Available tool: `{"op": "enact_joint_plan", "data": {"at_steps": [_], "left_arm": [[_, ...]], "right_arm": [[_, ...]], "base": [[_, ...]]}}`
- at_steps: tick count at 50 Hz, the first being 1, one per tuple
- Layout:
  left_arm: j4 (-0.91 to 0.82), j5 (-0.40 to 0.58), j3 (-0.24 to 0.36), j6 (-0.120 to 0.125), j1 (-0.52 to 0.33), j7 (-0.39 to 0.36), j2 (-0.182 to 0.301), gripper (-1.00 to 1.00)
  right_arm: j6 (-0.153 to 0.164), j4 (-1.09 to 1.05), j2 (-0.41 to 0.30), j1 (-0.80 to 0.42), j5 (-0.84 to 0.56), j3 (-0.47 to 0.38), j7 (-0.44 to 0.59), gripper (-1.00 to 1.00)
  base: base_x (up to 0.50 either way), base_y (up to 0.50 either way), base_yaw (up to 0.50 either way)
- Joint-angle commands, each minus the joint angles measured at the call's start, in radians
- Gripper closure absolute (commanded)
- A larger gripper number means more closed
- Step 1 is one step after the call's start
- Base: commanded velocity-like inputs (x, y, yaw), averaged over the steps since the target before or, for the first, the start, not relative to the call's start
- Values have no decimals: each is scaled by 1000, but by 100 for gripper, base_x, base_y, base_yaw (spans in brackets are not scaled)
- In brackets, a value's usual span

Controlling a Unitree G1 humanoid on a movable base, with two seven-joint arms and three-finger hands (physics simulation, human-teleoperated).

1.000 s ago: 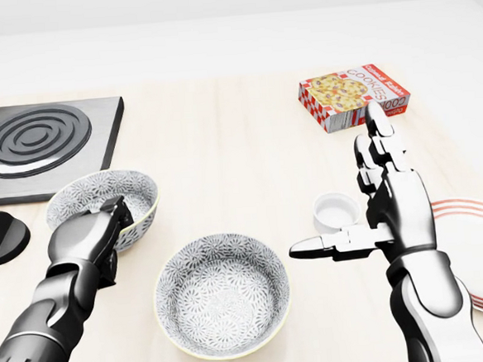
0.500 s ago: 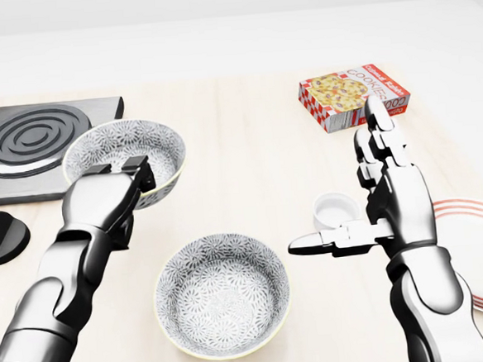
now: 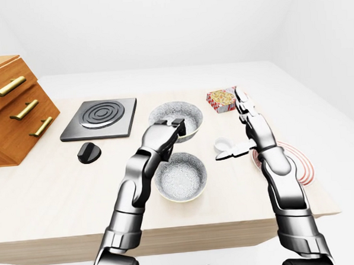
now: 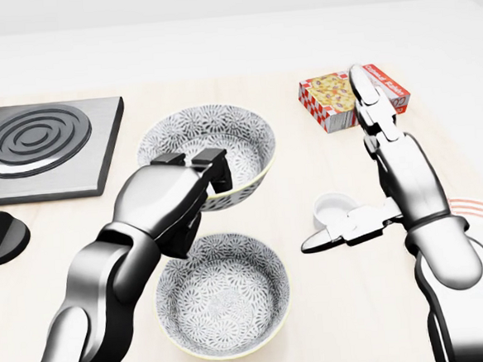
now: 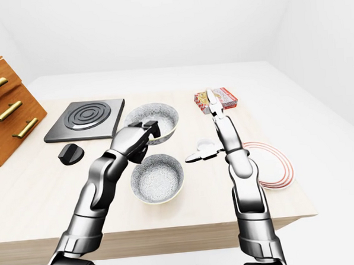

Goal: Pick the akita bowl from table center and place it on the plate.

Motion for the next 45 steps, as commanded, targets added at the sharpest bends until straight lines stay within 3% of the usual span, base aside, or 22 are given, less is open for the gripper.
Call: {"op": "enact_joint_plan", "data": {"at_steps": [1,16,27,40,44,45], "left_arm": [[-168,21,-29,0,67,-81,-61,100],[-184,17,-47,0,72,-102,-82,100],[-258,24,-76,0,87,-156,-115,100],[-260,11,-72,0,85,-158,-112,100],[-264,9,-72,0,85,-158,-112,100],[-261,8,-69,0,83,-156,-109,100]], "right_arm": [[0,-42,-79,-75,-226,-4,186,-100],[0,26,-53,-128,-403,17,277,-100],[0,184,-18,-205,-427,50,228,-100],[0,226,-13,-215,-424,56,213,-100],[0,219,-13,-212,-423,55,214,-60],[0,215,-14,-208,-423,54,215,-33]], "base": [[0,0,0],[0,0,0],[0,0,0],[0,0,0],[0,0,0],[0,0,0]]}}
